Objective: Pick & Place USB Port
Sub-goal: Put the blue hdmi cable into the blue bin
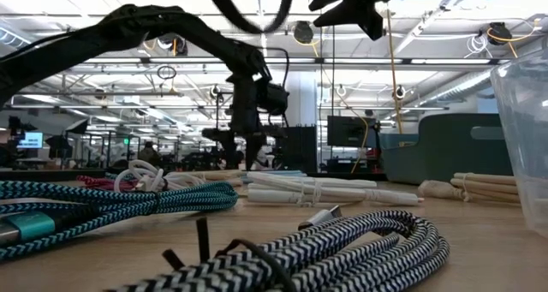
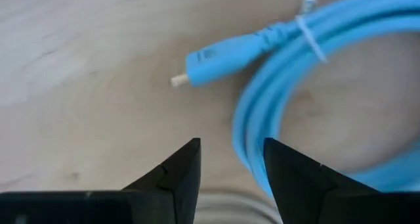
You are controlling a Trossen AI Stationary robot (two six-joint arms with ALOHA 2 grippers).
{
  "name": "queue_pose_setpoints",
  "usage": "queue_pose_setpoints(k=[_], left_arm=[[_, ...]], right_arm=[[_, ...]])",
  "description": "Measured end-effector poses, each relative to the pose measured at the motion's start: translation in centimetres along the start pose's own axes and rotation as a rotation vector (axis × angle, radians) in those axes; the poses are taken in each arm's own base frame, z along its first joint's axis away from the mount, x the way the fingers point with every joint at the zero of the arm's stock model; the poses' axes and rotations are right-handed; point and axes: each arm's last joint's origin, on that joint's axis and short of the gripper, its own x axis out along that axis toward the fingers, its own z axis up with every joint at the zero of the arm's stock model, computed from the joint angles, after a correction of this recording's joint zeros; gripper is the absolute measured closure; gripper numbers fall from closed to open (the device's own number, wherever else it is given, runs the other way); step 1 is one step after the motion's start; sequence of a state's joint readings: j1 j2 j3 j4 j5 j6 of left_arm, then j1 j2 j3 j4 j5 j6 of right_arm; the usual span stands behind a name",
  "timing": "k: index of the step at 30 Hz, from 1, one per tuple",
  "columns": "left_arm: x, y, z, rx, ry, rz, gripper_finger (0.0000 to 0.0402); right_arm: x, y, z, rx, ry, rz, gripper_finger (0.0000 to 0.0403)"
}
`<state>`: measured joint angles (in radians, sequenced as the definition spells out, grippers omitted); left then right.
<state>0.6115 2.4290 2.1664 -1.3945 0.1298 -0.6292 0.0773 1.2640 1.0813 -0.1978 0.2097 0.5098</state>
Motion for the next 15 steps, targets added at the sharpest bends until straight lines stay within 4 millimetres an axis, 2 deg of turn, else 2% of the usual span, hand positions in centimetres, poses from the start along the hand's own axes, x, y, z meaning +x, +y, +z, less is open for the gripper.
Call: queue_pose_setpoints(k=[3,8,13,15], left_arm=[[-1.0,0.4,0.0,-0.006,-0.016,-0.015,0.0231],[-1.2,0.2,-0.1,-0.034,-0.002,-0.059,0.0231],[1.3,-3.0,-1.1,-0.014,-0.056,-0.148,0.0231],[2.0,-4.1,-1.7,0.002,-0.104,-0.124,0.0231]], right_arm=[[0.0,-0.2,0.1,0.003,-0.003,-0.006,0.0275],[0.0,-0.1,0.2,0.006,-0.014,-0.002,0.0275],[0.0,-0.1,0.2,0.012,-0.016,0.000,0.0275],[0.0,-0.1,0.2,0.015,-0.016,-0.001,0.0275]])
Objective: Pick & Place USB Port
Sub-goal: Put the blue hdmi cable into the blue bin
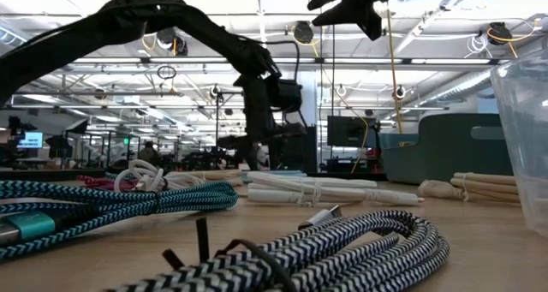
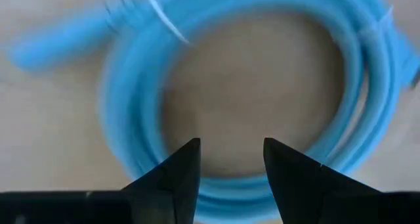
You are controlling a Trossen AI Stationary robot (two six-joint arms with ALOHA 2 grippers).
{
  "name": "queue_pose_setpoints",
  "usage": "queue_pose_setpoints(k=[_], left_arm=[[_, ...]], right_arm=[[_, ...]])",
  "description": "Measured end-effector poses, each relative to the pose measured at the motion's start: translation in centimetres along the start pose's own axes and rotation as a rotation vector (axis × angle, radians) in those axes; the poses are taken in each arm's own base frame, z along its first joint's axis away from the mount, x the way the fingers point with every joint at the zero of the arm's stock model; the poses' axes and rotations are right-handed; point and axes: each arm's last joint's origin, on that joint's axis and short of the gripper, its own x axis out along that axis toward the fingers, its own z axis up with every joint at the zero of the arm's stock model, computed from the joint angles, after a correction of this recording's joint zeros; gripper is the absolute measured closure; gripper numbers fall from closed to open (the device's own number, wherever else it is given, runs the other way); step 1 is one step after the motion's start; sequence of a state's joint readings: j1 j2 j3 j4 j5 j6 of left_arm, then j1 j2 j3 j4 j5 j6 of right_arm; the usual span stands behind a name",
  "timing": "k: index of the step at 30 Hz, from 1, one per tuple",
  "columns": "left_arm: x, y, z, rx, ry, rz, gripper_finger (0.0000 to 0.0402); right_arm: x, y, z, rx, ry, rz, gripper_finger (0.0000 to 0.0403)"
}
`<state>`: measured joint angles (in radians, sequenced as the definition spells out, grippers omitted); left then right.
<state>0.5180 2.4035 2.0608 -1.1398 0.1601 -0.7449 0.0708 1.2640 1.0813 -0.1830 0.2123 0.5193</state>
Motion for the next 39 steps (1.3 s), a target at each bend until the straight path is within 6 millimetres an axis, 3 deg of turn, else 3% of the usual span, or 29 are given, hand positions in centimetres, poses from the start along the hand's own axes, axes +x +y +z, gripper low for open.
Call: queue_pose_setpoints(k=[9,17,22,28,32,39], left_arm=[[-0.3,0.5,0.3,-0.011,-0.010,0.031,0.0224],[-0.8,1.4,-0.3,0.033,0.041,0.113,0.0173],[-0.8,0.9,0.0,0.090,0.026,0.052,0.0148],[-4.2,0.0,0.7,0.162,-0.102,0.062,0.0144],[-5.7,1.3,1.1,0.160,-0.104,0.145,0.0146],[-2.9,3.9,1.2,0.076,0.009,0.242,0.0146]], right_arm=[[0.0,0.1,-0.2,0.009,0.013,-0.002,0.0275],[0.0,-0.1,-0.1,-0.009,0.007,-0.004,0.0275],[0.0,-0.2,0.0,-0.011,0.004,-0.009,0.0275],[0.0,-0.2,0.0,-0.015,0.005,-0.009,0.0275],[0.0,-0.2,0.0,-0.008,0.005,-0.009,0.0275],[0.0,-0.2,0.0,0.004,0.004,-0.009,0.0275]])
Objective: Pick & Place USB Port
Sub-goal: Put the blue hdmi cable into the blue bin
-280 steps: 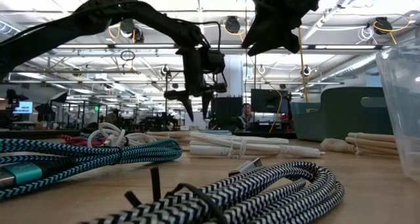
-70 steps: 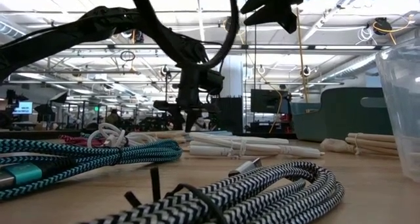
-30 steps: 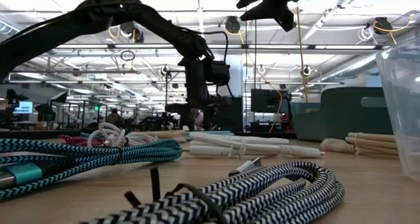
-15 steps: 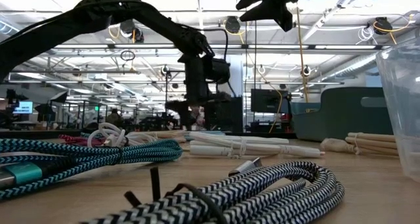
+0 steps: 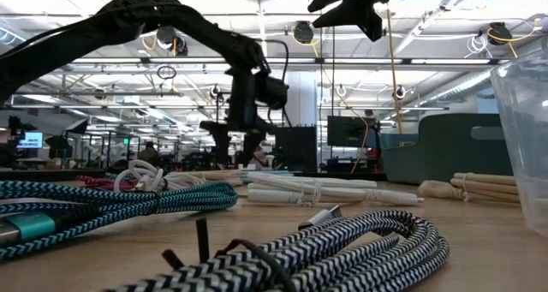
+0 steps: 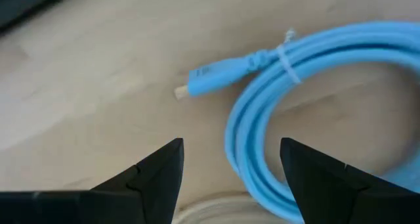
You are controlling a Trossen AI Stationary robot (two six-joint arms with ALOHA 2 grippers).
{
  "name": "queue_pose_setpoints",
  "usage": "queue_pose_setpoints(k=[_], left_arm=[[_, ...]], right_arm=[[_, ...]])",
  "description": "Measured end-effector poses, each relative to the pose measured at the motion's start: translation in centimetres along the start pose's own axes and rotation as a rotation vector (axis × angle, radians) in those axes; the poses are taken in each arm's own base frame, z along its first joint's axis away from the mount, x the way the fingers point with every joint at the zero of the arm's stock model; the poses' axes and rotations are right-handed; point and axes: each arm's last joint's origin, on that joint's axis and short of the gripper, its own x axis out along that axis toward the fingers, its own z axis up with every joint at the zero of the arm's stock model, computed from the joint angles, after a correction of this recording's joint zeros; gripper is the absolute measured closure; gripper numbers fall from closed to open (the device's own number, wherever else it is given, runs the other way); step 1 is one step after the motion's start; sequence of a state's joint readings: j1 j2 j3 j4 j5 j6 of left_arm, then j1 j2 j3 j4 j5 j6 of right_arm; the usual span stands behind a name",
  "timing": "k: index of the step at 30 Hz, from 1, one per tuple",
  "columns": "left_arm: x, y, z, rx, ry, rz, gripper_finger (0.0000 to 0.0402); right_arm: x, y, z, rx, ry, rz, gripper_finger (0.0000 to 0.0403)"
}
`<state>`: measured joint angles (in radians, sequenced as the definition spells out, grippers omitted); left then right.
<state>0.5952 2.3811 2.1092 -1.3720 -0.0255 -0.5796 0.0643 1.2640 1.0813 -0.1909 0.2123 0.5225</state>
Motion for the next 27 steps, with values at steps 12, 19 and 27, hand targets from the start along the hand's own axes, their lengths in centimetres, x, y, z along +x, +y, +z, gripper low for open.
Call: queue_pose_setpoints(k=[12,19,27], left_arm=[[3.0,0.0,-0.3,-0.001,0.015,-0.055,0.0147],[3.0,0.1,-0.3,0.017,0.014,-0.058,0.0204],[2.8,0.3,-0.1,0.023,0.015,-0.077,0.0380]], right_arm=[[0.0,0.0,0.0,0.009,-0.014,-0.021,0.0275],[0.0,0.2,0.4,0.000,-0.055,-0.001,0.0275],[0.0,0.3,0.4,-0.001,-0.053,0.005,0.0275]])
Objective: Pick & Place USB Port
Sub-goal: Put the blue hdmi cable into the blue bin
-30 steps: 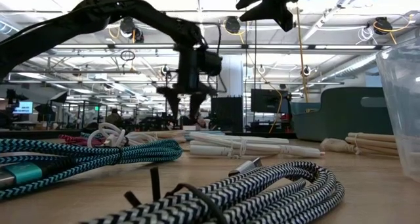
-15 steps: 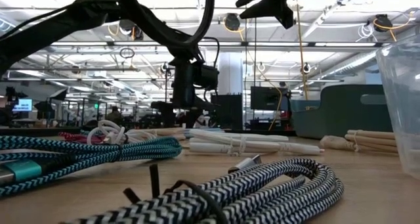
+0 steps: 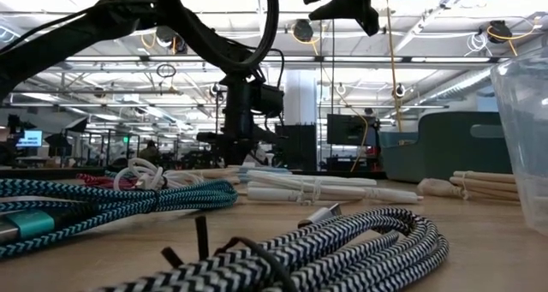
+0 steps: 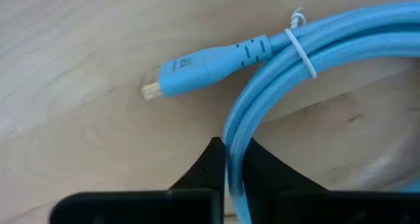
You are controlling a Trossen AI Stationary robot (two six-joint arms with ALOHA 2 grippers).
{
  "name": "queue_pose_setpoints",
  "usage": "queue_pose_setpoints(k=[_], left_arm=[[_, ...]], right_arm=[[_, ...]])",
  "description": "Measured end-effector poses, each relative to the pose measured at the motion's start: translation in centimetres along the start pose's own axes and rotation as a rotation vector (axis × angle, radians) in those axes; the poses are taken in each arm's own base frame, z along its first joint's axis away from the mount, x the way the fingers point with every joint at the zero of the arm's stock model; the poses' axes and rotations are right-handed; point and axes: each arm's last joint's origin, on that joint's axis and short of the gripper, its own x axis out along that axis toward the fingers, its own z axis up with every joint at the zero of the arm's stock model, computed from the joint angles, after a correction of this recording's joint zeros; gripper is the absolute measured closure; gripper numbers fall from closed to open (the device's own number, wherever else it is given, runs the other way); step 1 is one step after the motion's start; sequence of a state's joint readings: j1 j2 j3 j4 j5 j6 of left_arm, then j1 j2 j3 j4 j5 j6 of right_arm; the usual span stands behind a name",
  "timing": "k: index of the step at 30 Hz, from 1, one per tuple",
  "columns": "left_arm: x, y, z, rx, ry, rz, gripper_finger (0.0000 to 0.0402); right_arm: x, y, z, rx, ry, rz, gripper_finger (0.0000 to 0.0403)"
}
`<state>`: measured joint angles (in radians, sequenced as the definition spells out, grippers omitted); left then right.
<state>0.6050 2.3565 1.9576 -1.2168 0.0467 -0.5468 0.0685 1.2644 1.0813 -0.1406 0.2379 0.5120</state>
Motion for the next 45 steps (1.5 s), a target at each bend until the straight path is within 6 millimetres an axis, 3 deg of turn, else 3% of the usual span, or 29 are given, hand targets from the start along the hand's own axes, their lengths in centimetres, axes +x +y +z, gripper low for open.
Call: queue_pose_setpoints(k=[4,7,15,19,23,27,32,37,45], left_arm=[[-0.1,0.0,-0.1,-0.003,0.012,-0.013,0.0378],[-1.5,0.0,-0.3,0.019,-0.009,-0.047,0.0378],[-12.6,3.0,-2.5,0.018,-0.288,-0.117,0.0379],[-18.7,4.9,-5.7,0.058,-0.475,-0.102,0.0379],[-22.1,5.7,-8.8,0.176,-0.565,-0.054,0.0379],[-23.2,5.5,-11.4,0.145,-0.543,-0.058,0.0379],[-23.9,3.0,-13.8,0.222,-0.599,-0.085,0.0379],[-22.7,0.7,-16.4,0.420,-0.565,0.061,0.0379],[-21.7,-2.1,-18.6,0.525,-0.579,0.050,0.0379]], right_arm=[[0.0,0.0,0.0,0.010,0.001,0.004,0.0275],[0.0,0.0,0.0,0.010,0.000,0.004,0.0275],[0.0,0.1,0.2,0.030,-0.015,0.015,0.0275],[0.0,0.3,0.4,0.037,-0.028,0.051,0.0275],[0.0,0.6,0.6,0.089,-0.030,0.103,0.0275],[0.0,0.4,0.7,0.119,-0.020,0.127,0.0275],[-0.1,0.6,1.6,0.113,-0.145,0.089,0.0275],[0.0,0.1,2.6,0.183,-0.200,0.131,0.0275],[1.1,-1.5,2.2,0.247,-0.050,0.170,0.0268]])
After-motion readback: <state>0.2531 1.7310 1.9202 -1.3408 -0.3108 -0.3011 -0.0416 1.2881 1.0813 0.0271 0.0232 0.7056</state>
